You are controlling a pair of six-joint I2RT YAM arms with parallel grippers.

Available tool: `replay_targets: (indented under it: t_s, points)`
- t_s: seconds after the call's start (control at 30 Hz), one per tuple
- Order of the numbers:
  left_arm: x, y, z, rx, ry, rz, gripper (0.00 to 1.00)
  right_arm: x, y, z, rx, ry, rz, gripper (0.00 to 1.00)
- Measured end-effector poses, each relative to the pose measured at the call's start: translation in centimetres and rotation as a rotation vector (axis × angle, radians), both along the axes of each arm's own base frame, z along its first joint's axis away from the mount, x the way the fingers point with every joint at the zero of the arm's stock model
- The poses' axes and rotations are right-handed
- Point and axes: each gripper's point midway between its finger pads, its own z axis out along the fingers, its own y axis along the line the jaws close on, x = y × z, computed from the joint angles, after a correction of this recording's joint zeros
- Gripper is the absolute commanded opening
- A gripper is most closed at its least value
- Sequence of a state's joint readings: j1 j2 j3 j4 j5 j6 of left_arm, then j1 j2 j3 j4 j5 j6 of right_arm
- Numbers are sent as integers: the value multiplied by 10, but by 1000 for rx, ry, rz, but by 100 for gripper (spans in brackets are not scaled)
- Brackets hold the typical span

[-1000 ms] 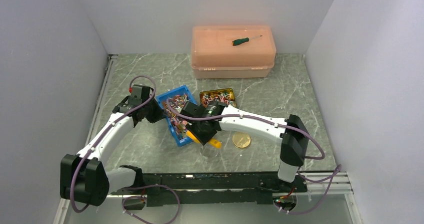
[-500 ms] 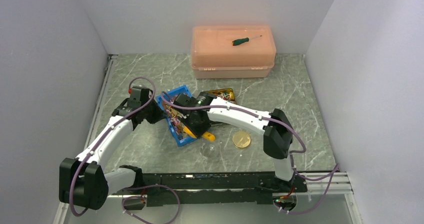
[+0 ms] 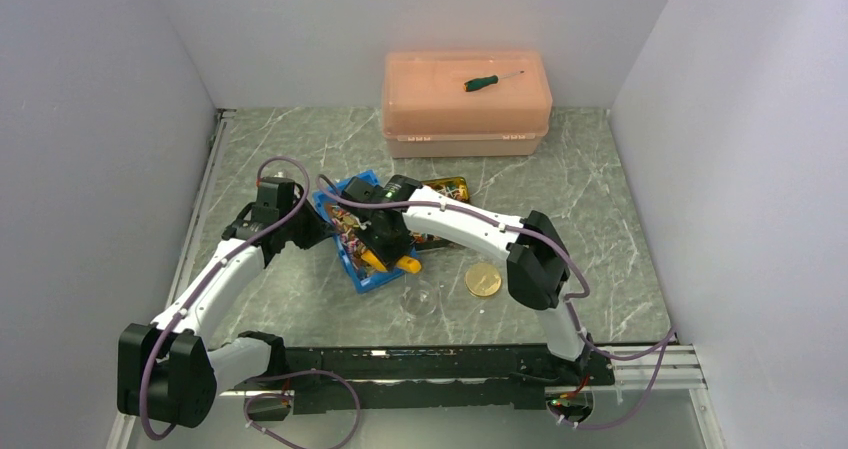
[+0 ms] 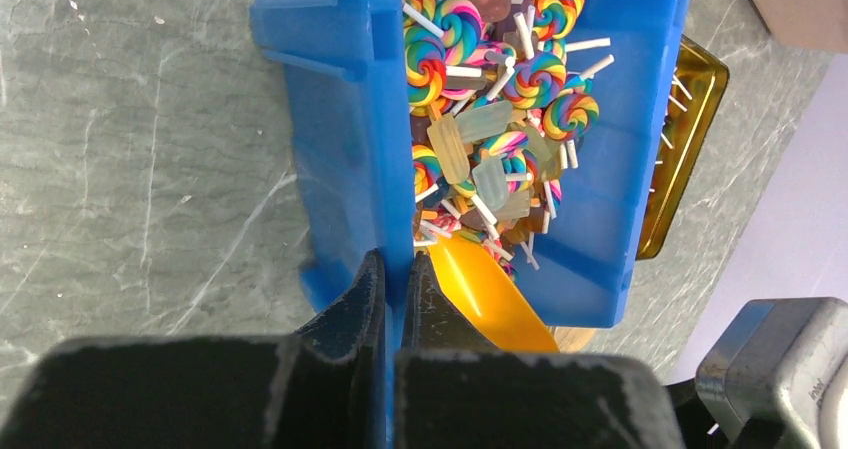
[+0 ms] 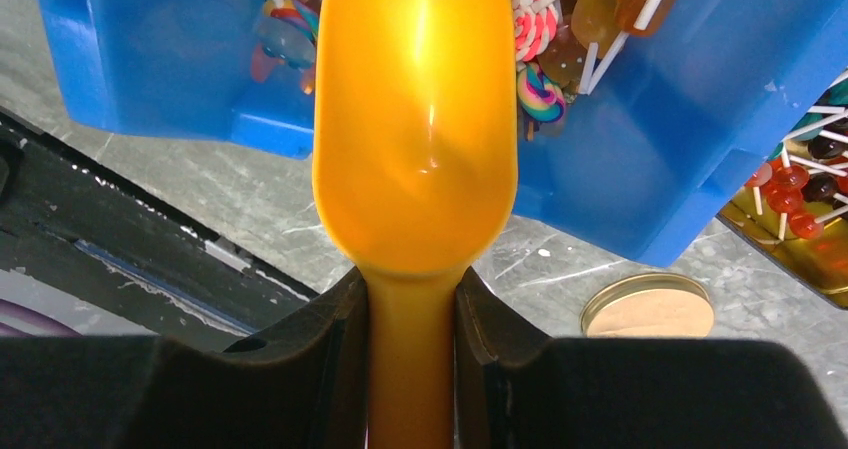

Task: Pack the candies
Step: Scoop the fake candies from the storage box.

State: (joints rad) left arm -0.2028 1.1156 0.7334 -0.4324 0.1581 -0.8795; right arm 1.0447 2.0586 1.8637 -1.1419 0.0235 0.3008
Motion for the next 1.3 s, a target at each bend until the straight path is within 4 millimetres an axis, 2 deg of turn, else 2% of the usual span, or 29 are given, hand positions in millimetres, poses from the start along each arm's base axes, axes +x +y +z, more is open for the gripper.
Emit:
replay_targets:
  t_s: [0.37, 0.57, 1.03, 1.3]
  points:
    - [0, 0, 0, 14, -12, -27, 0, 20, 14, -21, 87, -118, -53, 0]
    - [0, -1, 0, 23, -20, -44, 0, 22, 12, -29, 167, -202, -61, 0]
    - [-1, -3, 1, 56, -38, -52, 0, 41, 24, -42, 307, -389, -86, 0]
    - [-4, -5, 1, 66, -32, -58, 0, 42, 22, -43, 312, -466, -67, 0]
